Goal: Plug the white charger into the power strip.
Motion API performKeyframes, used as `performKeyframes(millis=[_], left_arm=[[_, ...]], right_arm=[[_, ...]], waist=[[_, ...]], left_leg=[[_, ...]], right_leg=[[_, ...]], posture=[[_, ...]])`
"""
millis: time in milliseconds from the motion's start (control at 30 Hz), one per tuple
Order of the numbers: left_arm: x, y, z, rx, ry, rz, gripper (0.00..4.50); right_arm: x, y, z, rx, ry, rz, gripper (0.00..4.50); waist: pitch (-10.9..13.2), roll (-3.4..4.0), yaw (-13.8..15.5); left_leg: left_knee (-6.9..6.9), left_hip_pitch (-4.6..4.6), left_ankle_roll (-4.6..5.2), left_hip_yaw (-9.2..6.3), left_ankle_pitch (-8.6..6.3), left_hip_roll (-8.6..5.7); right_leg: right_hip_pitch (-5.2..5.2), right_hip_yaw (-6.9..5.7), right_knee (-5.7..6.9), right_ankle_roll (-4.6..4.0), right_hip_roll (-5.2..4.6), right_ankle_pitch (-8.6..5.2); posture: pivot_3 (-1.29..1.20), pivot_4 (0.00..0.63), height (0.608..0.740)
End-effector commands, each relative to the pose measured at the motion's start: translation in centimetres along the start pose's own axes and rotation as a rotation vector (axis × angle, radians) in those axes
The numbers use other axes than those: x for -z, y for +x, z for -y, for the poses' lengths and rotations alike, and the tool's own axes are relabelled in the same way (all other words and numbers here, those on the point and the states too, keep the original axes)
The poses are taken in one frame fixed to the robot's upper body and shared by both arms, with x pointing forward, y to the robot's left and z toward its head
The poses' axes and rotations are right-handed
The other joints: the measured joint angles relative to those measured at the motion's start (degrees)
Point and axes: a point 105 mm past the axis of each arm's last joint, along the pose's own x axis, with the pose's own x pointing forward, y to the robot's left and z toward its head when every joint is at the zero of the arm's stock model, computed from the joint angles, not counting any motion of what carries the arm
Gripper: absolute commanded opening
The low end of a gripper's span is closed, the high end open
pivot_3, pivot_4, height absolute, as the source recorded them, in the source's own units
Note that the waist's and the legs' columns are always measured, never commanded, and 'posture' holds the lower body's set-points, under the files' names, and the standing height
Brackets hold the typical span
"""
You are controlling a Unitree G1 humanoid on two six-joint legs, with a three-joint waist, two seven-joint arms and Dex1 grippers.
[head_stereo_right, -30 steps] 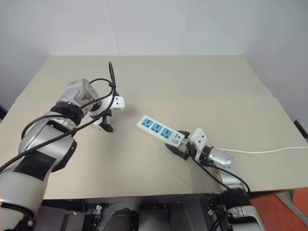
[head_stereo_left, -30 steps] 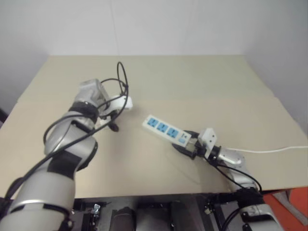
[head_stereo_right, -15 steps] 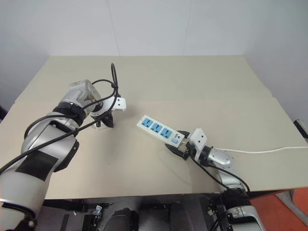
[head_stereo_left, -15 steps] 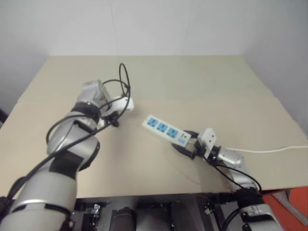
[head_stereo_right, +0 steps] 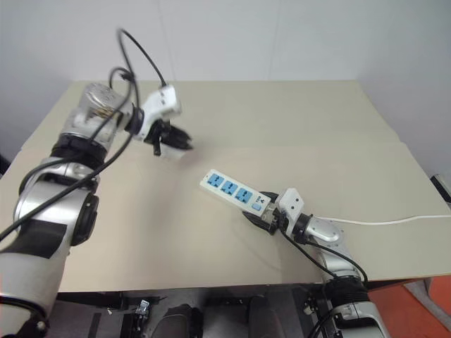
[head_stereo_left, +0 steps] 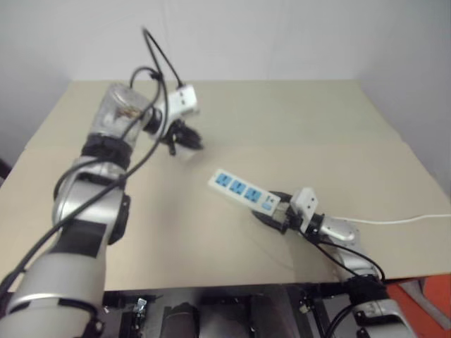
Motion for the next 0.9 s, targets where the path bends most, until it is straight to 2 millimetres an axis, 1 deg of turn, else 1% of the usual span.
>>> performKeyframes(millis=[33,67,133,200,233,300,433,567,767,900], left_arm=[[-1.7,-2.1,1.8,0.007,-0.002,0.336,0.97],[-1.5,-2.5,2.7,0.026,-0.006,0.396,0.97],[0.1,-2.5,5.0,0.130,-0.036,0.413,0.97],[1.1,-2.3,6.3,0.176,-0.110,0.444,0.97],[1.3,-2.3,6.9,0.210,-0.170,0.490,0.97],[1.5,-2.1,7.4,0.219,-0.231,0.558,0.97],[1.9,-1.2,8.8,0.268,-0.268,0.614,0.97],[1.9,-0.5,9.6,0.318,-0.320,0.689,0.97],[3.3,1.3,11.2,0.378,-0.296,0.656,0.97],[3.9,2.4,11.9,0.412,-0.268,0.640,0.97]], right_arm=[[0.3,-0.2,-1.0,-0.101,0.003,-0.022,3.42],[0.0,-0.1,-1.1,-0.128,0.007,-0.015,3.42],[-0.3,0.1,-1.5,-0.194,-0.012,-0.012,3.42],[-0.5,0.4,-1.9,-0.246,-0.025,-0.011,3.42],[-0.6,0.6,-2.1,-0.270,-0.029,-0.005,3.42],[-0.8,1.0,-2.3,-0.309,-0.039,0.004,3.42],[-0.8,1.7,-2.8,-0.362,-0.053,0.002,3.42],[-0.7,2.3,-3.2,-0.393,-0.059,0.004,3.42],[-0.6,2.8,-3.6,-0.404,-0.058,0.008,3.42],[-0.5,3.0,-3.9,-0.408,-0.058,0.010,3.42]], waist=[[-0.04,0.07,-0.12],[-0.04,0.07,-0.14],[-0.04,0.07,0.01],[-0.04,0.07,0.11],[-0.04,0.07,0.21],[-0.04,0.07,0.34],[-0.04,0.07,0.29],[-0.04,0.07,0.09],[-0.04,0.07,-0.15],[-0.04,0.07,-0.20]], left_leg=[[0.01,0.02,0.00,0.01,0.00,0.00],[0.05,0.02,0.00,-0.01,0.00,0.02],[0.11,0.01,0.00,-0.03,0.00,0.02],[0.14,0.02,0.00,-0.01,0.00,0.01],[0.15,0.03,0.00,-0.02,0.00,0.01],[0.17,0.01,0.00,-0.04,0.00,0.00],[0.17,0.01,0.00,-0.06,0.00,0.00],[0.18,0.03,0.00,-0.05,0.00,0.00],[0.15,0.13,0.00,-0.05,0.00,0.00],[0.15,0.21,0.00,-0.05,0.00,0.00]], right_leg=[[0.00,0.02,0.00,0.00,-0.01,0.00],[0.00,-0.01,0.02,0.00,0.00,0.00],[0.00,-0.03,0.09,-0.02,0.00,0.01],[0.01,-0.02,0.08,-0.03,0.00,0.02],[0.02,-0.02,0.06,-0.03,0.01,0.03],[0.04,-0.05,0.06,-0.02,0.01,0.03],[0.06,-0.06,0.00,-0.02,0.00,0.03],[0.06,-0.04,0.01,-0.03,0.02,0.03],[0.15,-0.03,0.00,-0.03,0.02,0.03],[0.22,-0.04,0.00,-0.03,0.03,0.03]], posture=[[0.00,0.150,0.740],[0.00,0.150,0.740],[0.00,0.150,0.740],[0.00,0.150,0.740],[0.00,0.150,0.740],[0.00,0.150,0.740],[0.00,0.150,0.740],[0.00,0.150,0.740],[0.00,0.150,0.740],[0.00,0.150,0.740]])
